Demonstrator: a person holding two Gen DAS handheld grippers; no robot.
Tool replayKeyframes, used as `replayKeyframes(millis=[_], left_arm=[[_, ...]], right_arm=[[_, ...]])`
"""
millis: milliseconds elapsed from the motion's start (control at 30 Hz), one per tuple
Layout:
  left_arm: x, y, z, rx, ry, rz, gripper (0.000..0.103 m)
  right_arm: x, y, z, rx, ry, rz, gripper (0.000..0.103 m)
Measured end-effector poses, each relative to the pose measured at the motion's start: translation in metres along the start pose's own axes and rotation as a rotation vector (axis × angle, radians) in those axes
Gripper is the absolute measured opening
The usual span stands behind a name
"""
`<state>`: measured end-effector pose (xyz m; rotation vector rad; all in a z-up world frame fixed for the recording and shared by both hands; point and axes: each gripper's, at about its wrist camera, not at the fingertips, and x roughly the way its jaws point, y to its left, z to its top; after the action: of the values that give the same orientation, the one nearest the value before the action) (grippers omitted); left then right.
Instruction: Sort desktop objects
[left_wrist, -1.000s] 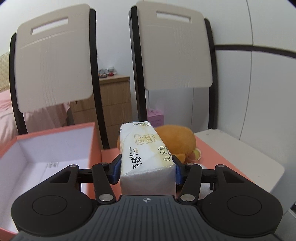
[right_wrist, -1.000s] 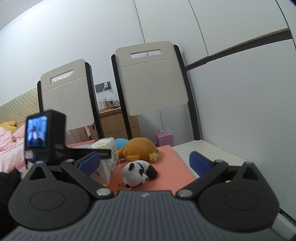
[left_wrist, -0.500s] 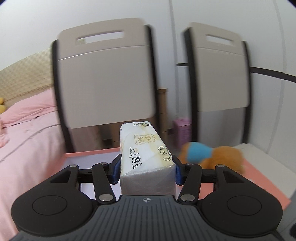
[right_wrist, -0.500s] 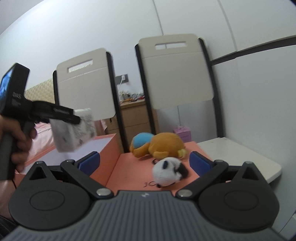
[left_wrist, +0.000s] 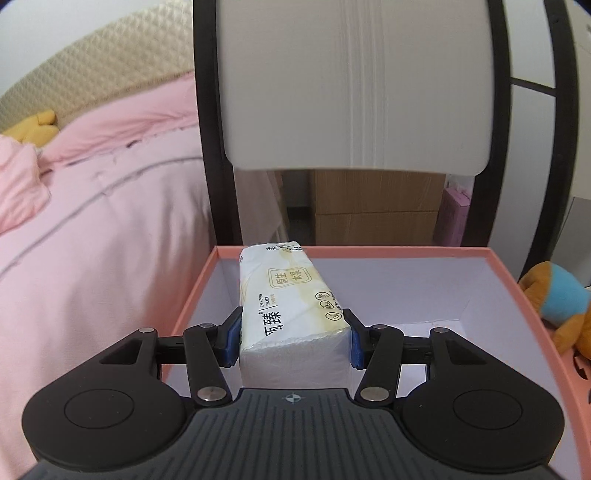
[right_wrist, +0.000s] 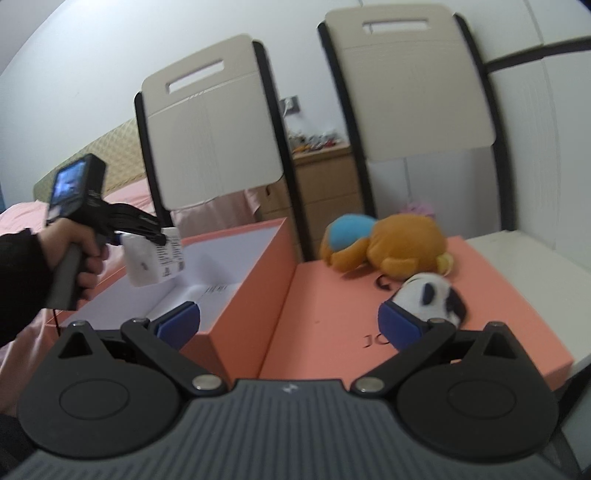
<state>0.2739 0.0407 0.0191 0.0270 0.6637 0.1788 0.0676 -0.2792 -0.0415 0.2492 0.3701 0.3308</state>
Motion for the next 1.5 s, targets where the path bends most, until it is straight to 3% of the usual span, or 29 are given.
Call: replayKeyframes(millis=[300,633,700,800,1133,1300,1500], left_arm=[[0.034,-0.004,-0.01,0.059,0.047,0.009,0.058],[0.03,0.004,-0.012,0.075,0.08,0.004,0.064],[0.028,0.011,-0.011,0.048,0.053,-0.002,0.065],[0.012,0.017,-0.009,0.02,0.004,-0.009,0.085],[-0.073,0.016,-0.02,-0.019,-0.161,-0.061,0.092],[-0.112,0.011,-0.042,-0.044,-0.23,-0.116,0.093],[-0.158,0.003,-0.084,-0.025,-0.332,-0.118,0.096]], right_arm=[[0.013,0.006,-0.003,0.037,0.065,0.099,0.103],[0.021,0.01,-0.004,0.033,0.081,0.095,0.103],[0.021,0.009,-0.003,0.031,0.077,0.079,0.103],[0.021,0.009,-0.003,0.015,0.067,0.052,0.103],[0.011,0.016,-0.005,-0.05,0.024,0.021,0.103],[0.003,0.021,-0.005,-0.064,-0.015,0.008,0.103],[-0.003,0.029,-0.006,-0.103,-0.062,-0.014,0.103]])
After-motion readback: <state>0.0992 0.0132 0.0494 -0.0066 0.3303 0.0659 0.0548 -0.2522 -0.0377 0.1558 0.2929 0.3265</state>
